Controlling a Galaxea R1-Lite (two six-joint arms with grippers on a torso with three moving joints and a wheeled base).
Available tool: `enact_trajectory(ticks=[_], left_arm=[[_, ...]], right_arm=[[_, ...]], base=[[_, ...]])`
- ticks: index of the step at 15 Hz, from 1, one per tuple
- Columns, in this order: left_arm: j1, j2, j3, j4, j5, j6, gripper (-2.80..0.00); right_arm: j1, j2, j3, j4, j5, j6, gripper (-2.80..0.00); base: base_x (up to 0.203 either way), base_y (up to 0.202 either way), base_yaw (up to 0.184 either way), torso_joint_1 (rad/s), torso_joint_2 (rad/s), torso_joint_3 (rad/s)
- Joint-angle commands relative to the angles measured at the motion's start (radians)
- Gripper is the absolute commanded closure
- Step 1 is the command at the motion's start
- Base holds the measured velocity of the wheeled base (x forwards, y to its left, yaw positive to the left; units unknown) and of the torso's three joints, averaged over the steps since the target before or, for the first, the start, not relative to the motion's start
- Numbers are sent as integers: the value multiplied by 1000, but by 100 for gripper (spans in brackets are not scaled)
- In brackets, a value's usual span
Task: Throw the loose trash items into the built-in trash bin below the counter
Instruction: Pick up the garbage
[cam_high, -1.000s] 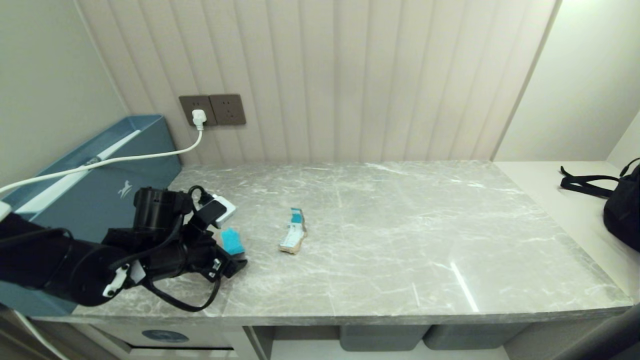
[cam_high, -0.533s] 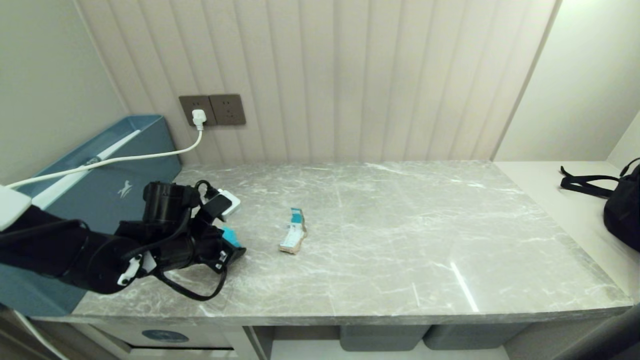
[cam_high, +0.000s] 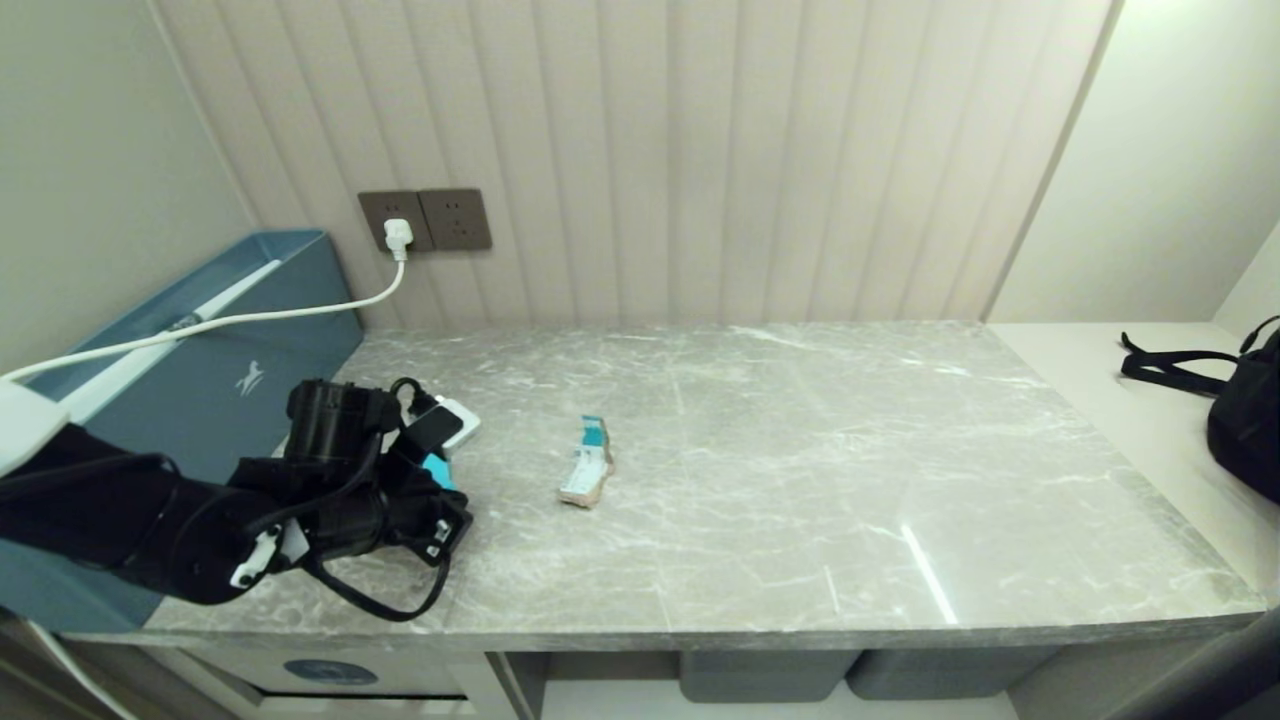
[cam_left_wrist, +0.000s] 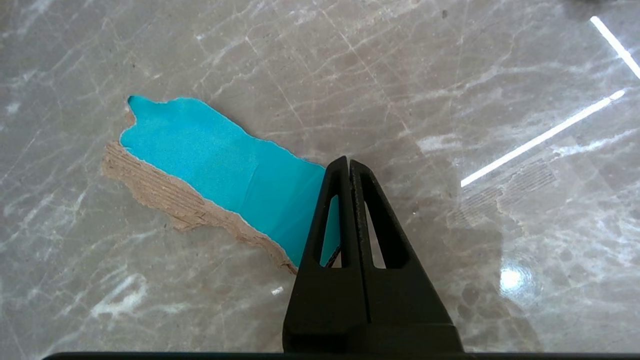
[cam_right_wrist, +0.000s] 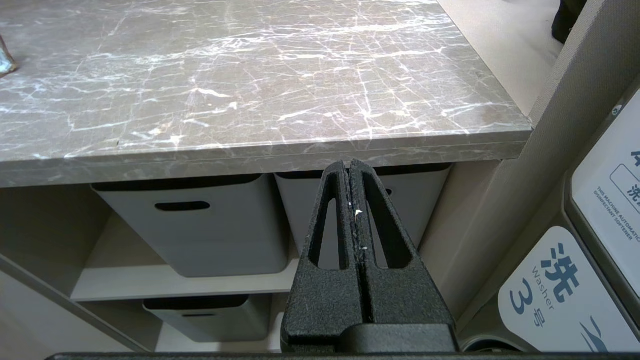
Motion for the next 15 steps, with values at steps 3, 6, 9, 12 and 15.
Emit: enact_trajectory(ticks=[3, 6, 9, 12, 15], left_arm=[[1, -20, -21, -1, 1, -14, 0], [-1, -54, -69, 9, -1, -46, 0], [1, -93, -69, 15, -1, -52, 0], [1, -140, -63, 72, -2, -78, 0], [-9, -191, -75, 198, -4, -291, 0]], right_arm=[[0, 0, 2, -1, 0, 1, 0], [0, 0, 2, -1, 0, 1, 0], [0, 0, 2, -1, 0, 1, 0], [0, 0, 2, -1, 0, 1, 0], [0, 0, 2, -1, 0, 1, 0]], base=[[0, 0, 0, 0, 0, 0], [0, 0, 0, 0, 0, 0], [0, 0, 0, 0, 0, 0], [0, 0, 0, 0, 0, 0], [0, 0, 0, 0, 0, 0]])
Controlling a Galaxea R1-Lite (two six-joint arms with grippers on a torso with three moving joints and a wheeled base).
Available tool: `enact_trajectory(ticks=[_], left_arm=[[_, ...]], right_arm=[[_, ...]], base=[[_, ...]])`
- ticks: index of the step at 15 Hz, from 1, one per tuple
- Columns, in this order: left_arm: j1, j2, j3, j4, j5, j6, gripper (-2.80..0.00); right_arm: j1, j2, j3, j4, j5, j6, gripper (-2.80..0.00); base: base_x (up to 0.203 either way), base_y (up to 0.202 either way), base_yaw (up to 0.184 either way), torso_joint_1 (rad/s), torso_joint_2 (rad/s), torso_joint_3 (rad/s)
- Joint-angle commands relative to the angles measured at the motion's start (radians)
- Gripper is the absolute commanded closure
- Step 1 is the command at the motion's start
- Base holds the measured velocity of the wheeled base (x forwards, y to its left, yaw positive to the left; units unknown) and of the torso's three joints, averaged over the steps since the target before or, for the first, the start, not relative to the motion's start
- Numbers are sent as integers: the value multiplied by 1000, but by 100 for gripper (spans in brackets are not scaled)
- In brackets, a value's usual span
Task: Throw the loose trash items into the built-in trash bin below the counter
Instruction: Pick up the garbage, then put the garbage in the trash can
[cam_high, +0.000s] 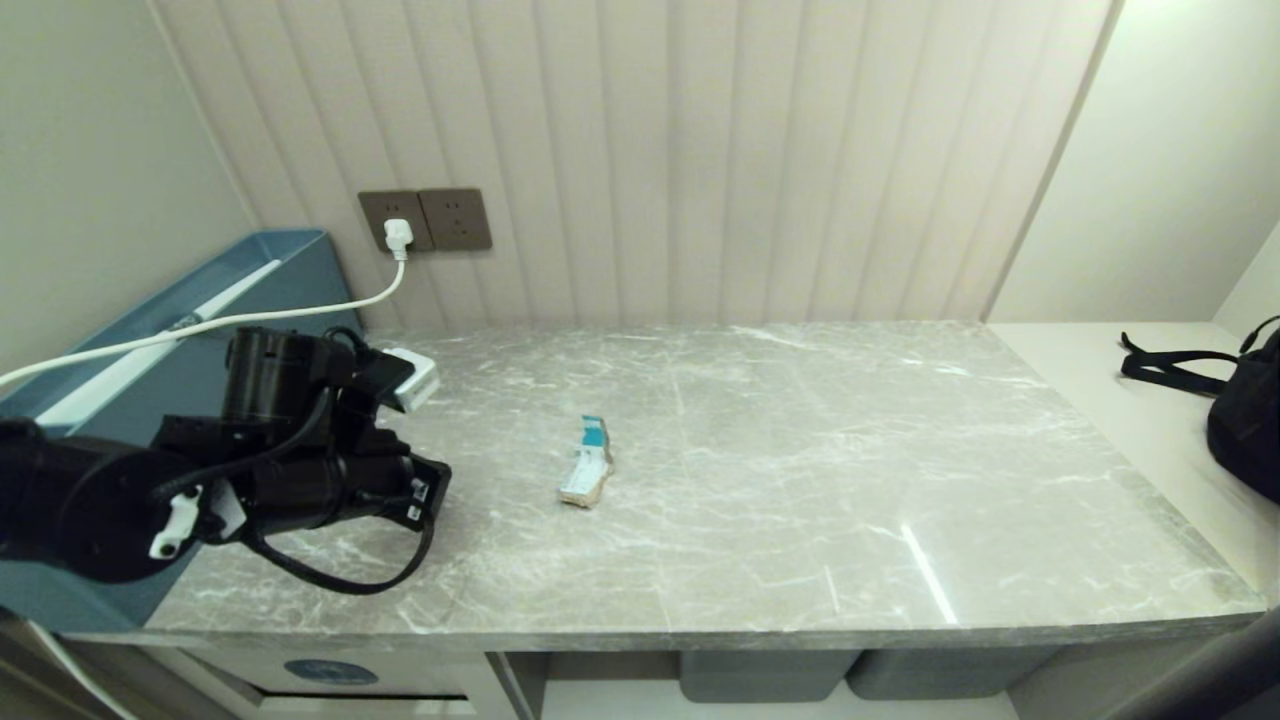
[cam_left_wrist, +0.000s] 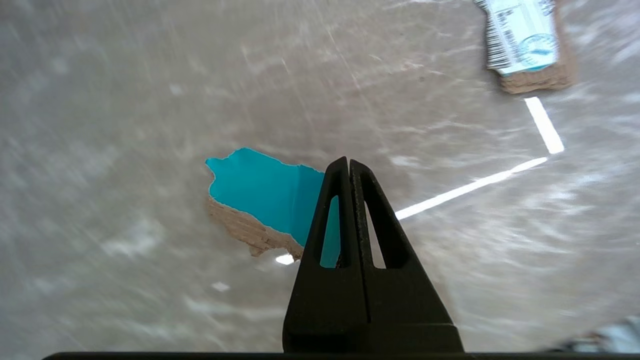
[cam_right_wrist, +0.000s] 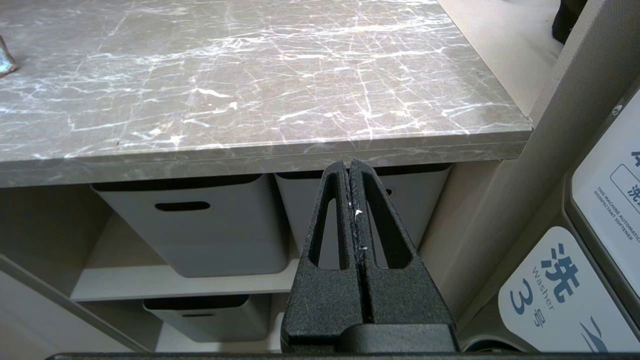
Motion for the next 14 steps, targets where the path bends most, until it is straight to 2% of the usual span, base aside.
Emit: enact_trajectory(ticks=[1, 2, 3, 4, 5, 9, 10, 12, 14], left_arm=[[-4, -48, -25, 90, -2, -128, 0], [-3, -58, -61, 155, -15, -181, 0], [-3, -67, -98, 223, -58, -211, 0], [-3, -74, -125, 269, -97, -222, 0], [-3, -79, -135, 285, -107, -224, 0], [-5, -85, -132, 279, -100, -224, 0], [-5, -96, -132, 275, -103, -238, 0], [-5, -119, -135, 271, -109, -307, 0], [-3, -167, -118, 266, -105, -313, 0]], right_arm=[[0, 0, 2, 0, -1, 1, 0], [0, 0, 2, 0, -1, 1, 0], [-1, 0, 2, 0, -1, 1, 0], [0, 0, 2, 0, -1, 1, 0], [0, 0, 2, 0, -1, 1, 0], [0, 0, 2, 0, -1, 1, 0], [0, 0, 2, 0, -1, 1, 0], [0, 0, 2, 0, -1, 1, 0], [0, 0, 2, 0, -1, 1, 0]], base=[[0, 0, 0, 0, 0, 0], [0, 0, 0, 0, 0, 0], [0, 0, 0, 0, 0, 0], [0, 0, 0, 0, 0, 0], [0, 0, 0, 0, 0, 0], [0, 0, 0, 0, 0, 0], [0, 0, 0, 0, 0, 0], [0, 0, 0, 0, 0, 0], [0, 0, 0, 0, 0, 0]])
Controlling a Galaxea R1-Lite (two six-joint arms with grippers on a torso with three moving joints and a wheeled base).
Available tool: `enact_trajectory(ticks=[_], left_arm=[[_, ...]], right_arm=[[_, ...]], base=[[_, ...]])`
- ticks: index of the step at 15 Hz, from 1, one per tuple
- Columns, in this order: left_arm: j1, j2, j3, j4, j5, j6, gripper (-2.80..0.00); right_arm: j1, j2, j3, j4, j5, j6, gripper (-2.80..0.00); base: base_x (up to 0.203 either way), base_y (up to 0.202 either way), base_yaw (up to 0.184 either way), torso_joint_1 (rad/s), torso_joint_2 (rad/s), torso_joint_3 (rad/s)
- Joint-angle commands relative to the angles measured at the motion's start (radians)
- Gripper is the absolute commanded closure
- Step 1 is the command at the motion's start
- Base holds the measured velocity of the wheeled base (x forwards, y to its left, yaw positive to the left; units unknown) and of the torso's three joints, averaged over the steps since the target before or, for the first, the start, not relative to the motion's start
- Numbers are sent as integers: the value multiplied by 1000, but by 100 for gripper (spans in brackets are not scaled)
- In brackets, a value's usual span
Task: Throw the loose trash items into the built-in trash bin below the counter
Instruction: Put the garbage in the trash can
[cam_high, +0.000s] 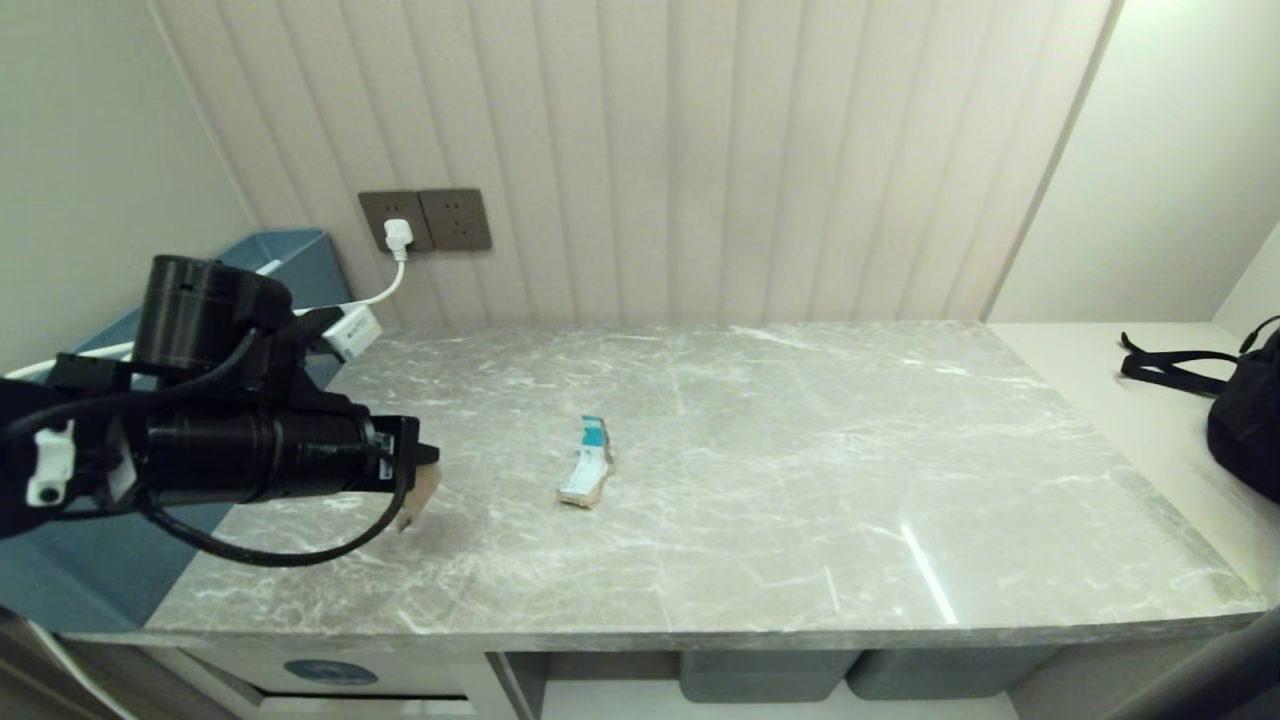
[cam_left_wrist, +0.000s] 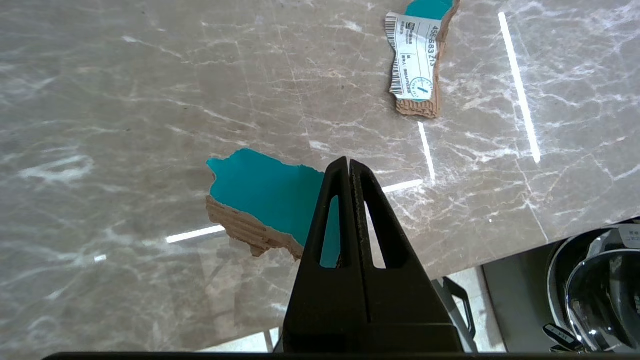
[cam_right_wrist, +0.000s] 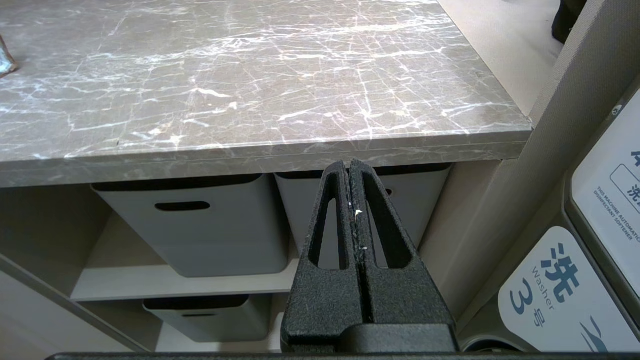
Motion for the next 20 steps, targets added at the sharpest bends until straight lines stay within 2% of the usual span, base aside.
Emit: enact_trajectory(ticks=[1, 2, 6, 9, 12, 14, 15, 17, 20], left_arm=[[2, -73, 25, -17, 5, 0, 0], [2, -129, 65, -60, 27, 2, 0], [-7, -396, 236, -323, 246, 39, 0], [-12, -616, 320, -365, 339, 93, 0], [-13, -832, 403, -291, 398, 155, 0], [-13, -934, 417, -156, 412, 180, 0], [-13, -961, 406, -86, 413, 187, 0], [-13, -989, 388, -43, 409, 195, 0], [-13, -1062, 438, 54, 377, 238, 0]], right_arm=[[0, 0, 2, -1, 0, 0, 0], [0, 0, 2, -1, 0, 0, 0], [0, 0, 2, -1, 0, 0, 0], [0, 0, 2, -1, 0, 0, 0], [0, 0, 2, -1, 0, 0, 0], [0, 0, 2, -1, 0, 0, 0], [0, 0, 2, -1, 0, 0, 0], [0, 0, 2, -1, 0, 0, 0], [0, 0, 2, -1, 0, 0, 0]], base=[[0, 0, 0, 0, 0, 0], [0, 0, 0, 0, 0, 0], [0, 0, 0, 0, 0, 0], [0, 0, 0, 0, 0, 0], [0, 0, 0, 0, 0, 0], [0, 0, 0, 0, 0, 0], [0, 0, 0, 0, 0, 0], [0, 0, 0, 0, 0, 0], [0, 0, 0, 0, 0, 0]])
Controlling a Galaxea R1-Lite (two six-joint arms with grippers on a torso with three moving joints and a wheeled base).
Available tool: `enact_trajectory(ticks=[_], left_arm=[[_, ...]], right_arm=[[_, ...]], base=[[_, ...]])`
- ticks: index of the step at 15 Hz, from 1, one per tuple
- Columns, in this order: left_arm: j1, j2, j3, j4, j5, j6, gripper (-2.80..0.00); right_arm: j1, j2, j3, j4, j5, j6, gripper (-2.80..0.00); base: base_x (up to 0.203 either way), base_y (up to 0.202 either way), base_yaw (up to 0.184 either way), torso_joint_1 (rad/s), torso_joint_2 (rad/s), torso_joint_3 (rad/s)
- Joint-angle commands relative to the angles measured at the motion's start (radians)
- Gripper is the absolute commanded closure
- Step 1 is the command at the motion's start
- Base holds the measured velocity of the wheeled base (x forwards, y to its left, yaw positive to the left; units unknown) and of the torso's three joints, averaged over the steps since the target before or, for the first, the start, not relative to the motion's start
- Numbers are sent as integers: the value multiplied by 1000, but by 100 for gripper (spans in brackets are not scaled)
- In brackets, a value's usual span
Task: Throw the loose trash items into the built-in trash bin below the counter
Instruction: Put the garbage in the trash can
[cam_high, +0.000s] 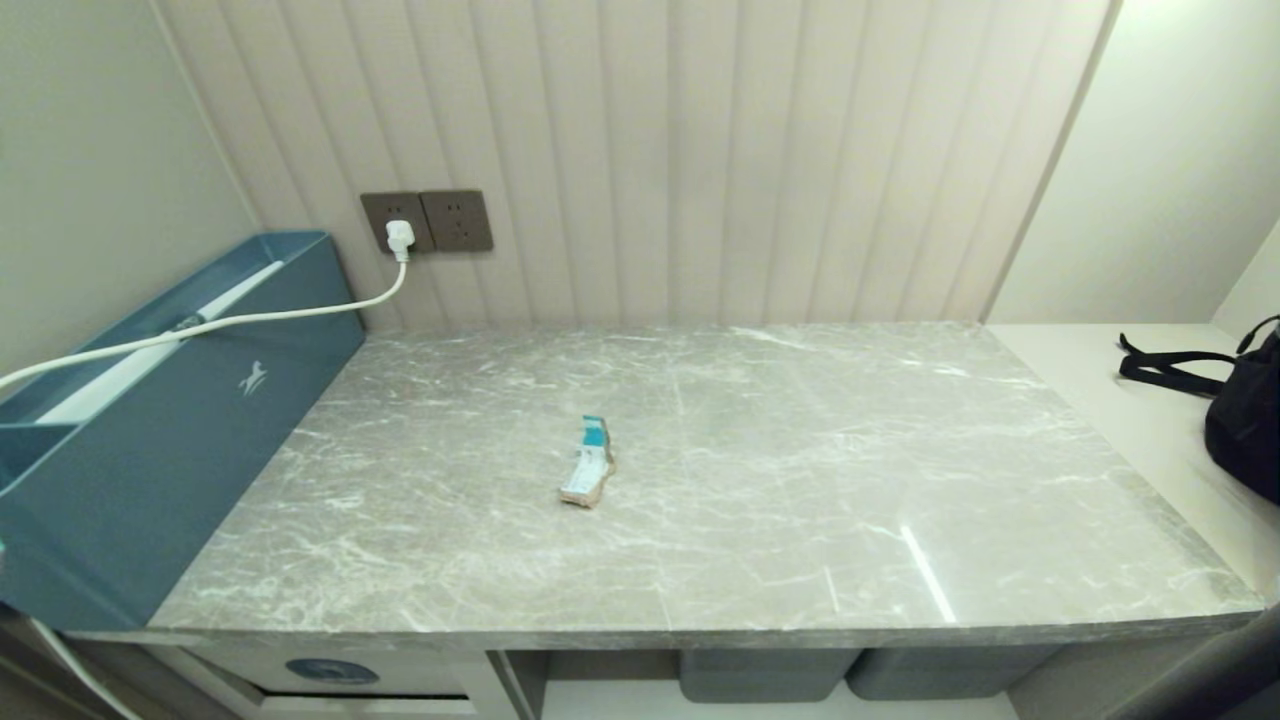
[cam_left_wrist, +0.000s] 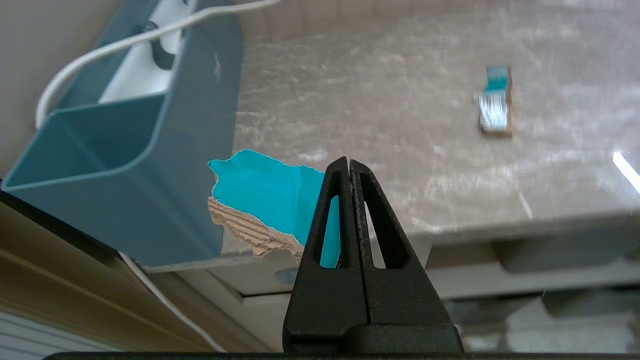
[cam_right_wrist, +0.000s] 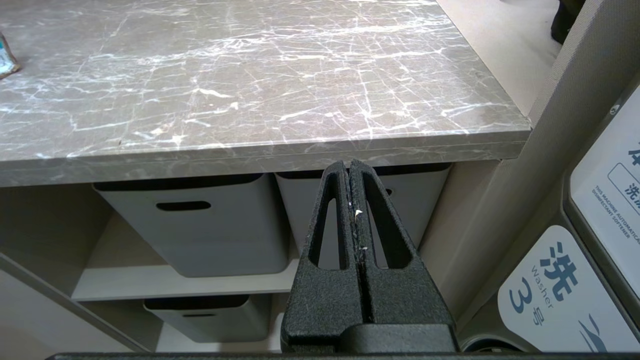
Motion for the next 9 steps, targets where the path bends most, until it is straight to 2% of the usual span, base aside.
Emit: enact_trajectory(ticks=[1, 4, 9], left_arm=[[3, -63, 33, 11, -13, 20, 0], [10, -78, 44, 19, -19, 32, 0], [9, -132, 119, 30, -26, 22, 0]], right_arm=[[-1, 0, 2, -1, 0, 0, 0], [0, 0, 2, -2, 3, -7, 0], [0, 0, 2, -2, 3, -8, 0]], base=[[0, 0, 0, 0, 0, 0], [0, 0, 0, -36, 79, 48], [0, 0, 0, -183, 403, 214]])
